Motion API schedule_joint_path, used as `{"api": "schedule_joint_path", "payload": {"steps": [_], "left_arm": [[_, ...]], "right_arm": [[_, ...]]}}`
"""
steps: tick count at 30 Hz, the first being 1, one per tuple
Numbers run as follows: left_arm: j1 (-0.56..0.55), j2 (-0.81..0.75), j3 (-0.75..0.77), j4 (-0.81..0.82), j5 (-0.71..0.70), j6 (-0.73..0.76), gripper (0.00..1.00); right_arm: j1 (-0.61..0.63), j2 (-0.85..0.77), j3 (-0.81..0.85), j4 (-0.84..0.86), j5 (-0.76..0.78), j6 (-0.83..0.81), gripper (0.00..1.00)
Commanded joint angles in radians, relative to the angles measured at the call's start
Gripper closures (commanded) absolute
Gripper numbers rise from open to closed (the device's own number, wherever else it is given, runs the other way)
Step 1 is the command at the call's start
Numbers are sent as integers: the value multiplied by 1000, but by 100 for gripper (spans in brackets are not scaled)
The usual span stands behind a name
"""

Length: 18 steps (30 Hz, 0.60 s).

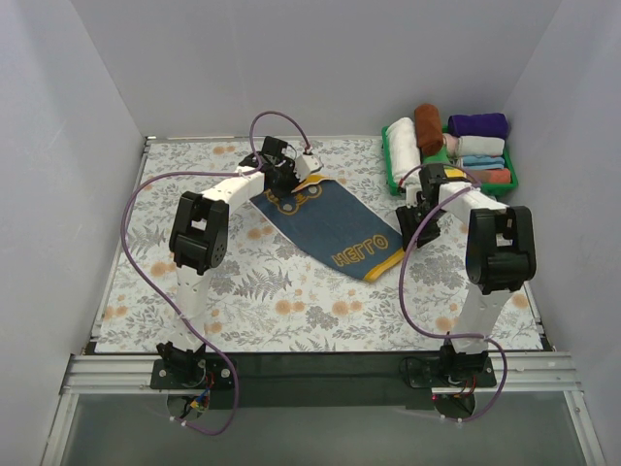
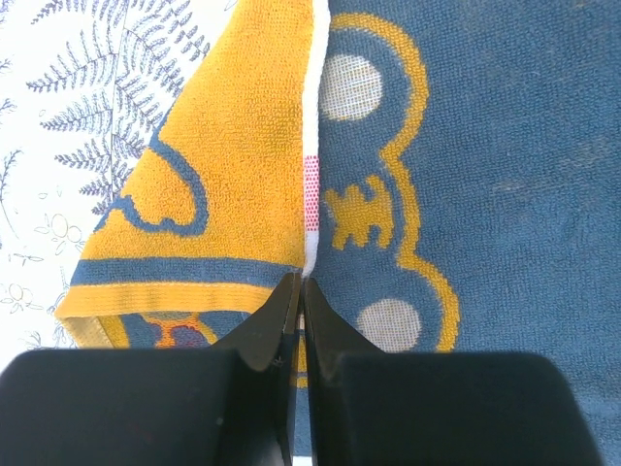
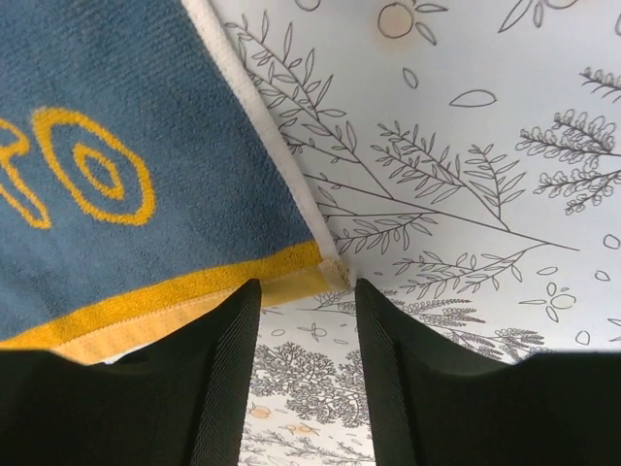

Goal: Roll the towels
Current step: Flatten the towel

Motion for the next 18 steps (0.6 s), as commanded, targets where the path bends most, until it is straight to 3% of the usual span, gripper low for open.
{"api": "schedule_joint_path", "payload": {"steps": [1, 3, 4, 5, 11, 18], "left_arm": [[5, -37, 33, 2, 24, -4, 100], [6, -43, 33, -3, 27, -6, 100], [6, -46, 34, -6, 32, -7, 100], [9, -48, 42, -10, 36, -18, 100], [78, -79, 128, -108, 85, -35, 100], [176, -163, 229, -205, 121, -20, 100]], "right_arm": [[29, 29, -37, 93, 49, 19, 58], [42, 34, -62, 118, 61, 19, 66], [48, 46, -64, 118, 65, 21, 87], [49, 51, -64, 118, 63, 19, 98], [40, -43, -28, 98, 65, -60, 99], [17, -194, 125, 55, 54, -207, 99]]}}
